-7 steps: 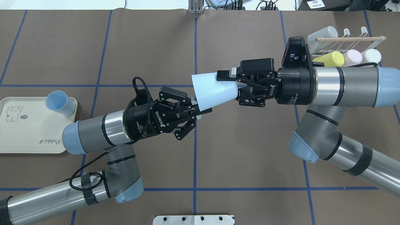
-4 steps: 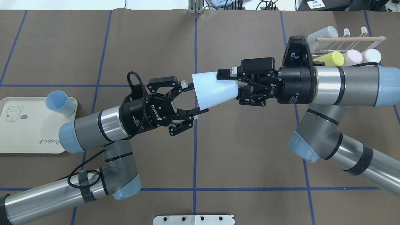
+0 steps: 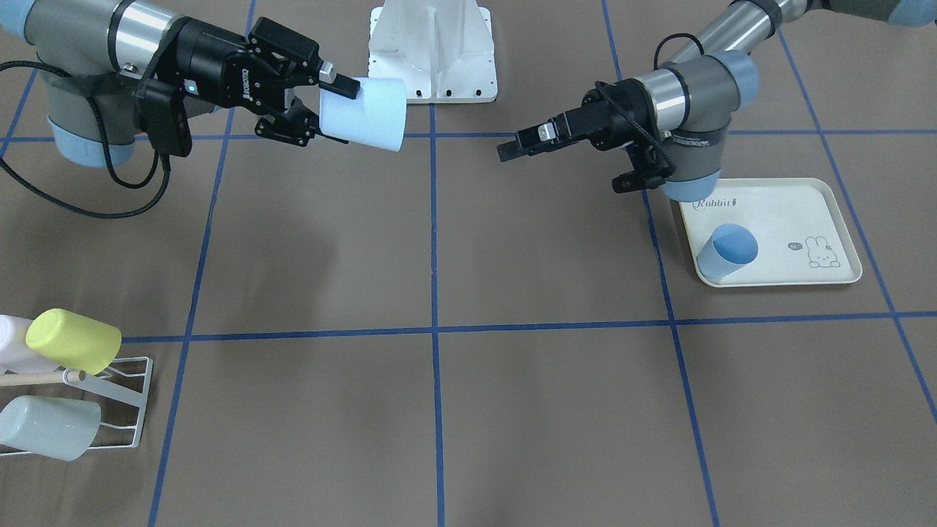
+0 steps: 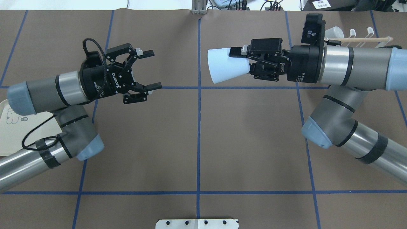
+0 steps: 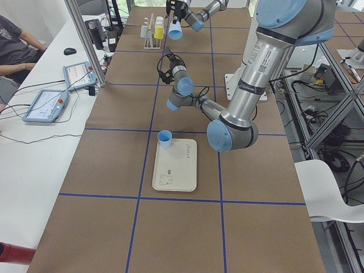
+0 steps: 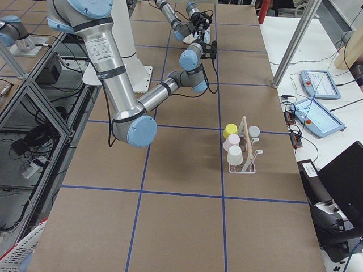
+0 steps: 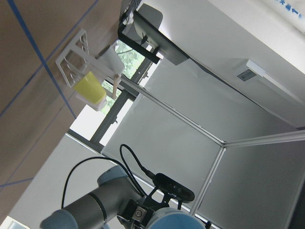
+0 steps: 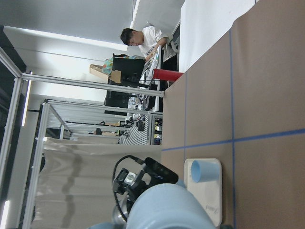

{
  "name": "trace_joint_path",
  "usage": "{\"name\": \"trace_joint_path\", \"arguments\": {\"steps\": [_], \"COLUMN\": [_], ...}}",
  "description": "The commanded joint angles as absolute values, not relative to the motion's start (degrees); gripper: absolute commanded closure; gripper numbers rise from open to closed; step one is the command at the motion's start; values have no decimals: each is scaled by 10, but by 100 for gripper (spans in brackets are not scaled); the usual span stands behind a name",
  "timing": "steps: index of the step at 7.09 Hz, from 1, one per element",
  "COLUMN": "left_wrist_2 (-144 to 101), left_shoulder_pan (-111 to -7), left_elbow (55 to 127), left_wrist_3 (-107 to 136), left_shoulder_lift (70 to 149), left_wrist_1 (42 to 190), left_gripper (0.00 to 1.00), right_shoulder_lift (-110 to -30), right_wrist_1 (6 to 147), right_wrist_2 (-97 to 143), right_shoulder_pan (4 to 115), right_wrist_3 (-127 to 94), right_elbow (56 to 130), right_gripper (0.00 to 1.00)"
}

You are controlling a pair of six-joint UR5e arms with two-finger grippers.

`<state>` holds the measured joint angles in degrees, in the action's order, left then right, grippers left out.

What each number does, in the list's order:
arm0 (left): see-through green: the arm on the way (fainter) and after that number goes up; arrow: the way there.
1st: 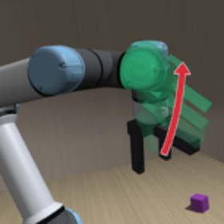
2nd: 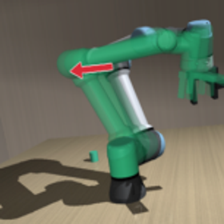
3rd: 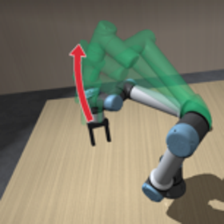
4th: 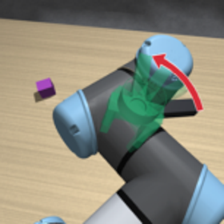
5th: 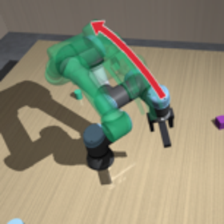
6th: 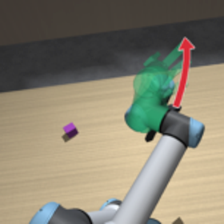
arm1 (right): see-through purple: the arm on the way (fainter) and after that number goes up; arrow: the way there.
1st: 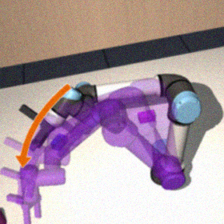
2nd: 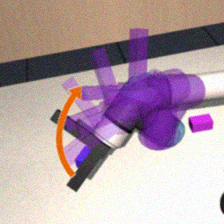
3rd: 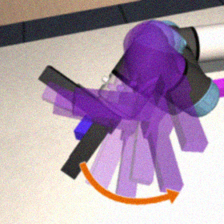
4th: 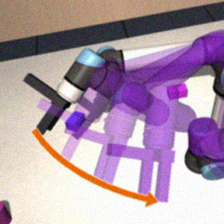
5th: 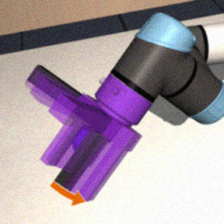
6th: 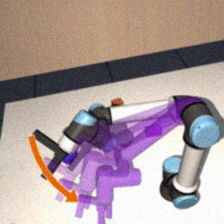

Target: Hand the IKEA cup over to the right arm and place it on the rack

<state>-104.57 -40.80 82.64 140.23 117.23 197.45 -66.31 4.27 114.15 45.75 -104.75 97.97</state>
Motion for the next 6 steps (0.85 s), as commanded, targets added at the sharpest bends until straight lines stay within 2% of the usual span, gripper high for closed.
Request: {"name": "trace_joint_path", "arguments": {"steps": [1,6], "left_wrist_2": [-1163,-1244], "left_shoulder_pan": [-492,-594], "left_elbow": [826,835], "left_wrist_3": [1274,867], "left_shoulder_lift": [1152,1093], "left_wrist_1": [1854,1591], "left_gripper": [0,0], "right_shoulder_lift": [-664,-638], "right_wrist_1": [169,533], "right_wrist_2": [1159,1279], "right_shoulder_pan": [501,653], "right_wrist_3": [-953,-633], "right_elbow": [982,979], "right_gripper": [88,88]}}
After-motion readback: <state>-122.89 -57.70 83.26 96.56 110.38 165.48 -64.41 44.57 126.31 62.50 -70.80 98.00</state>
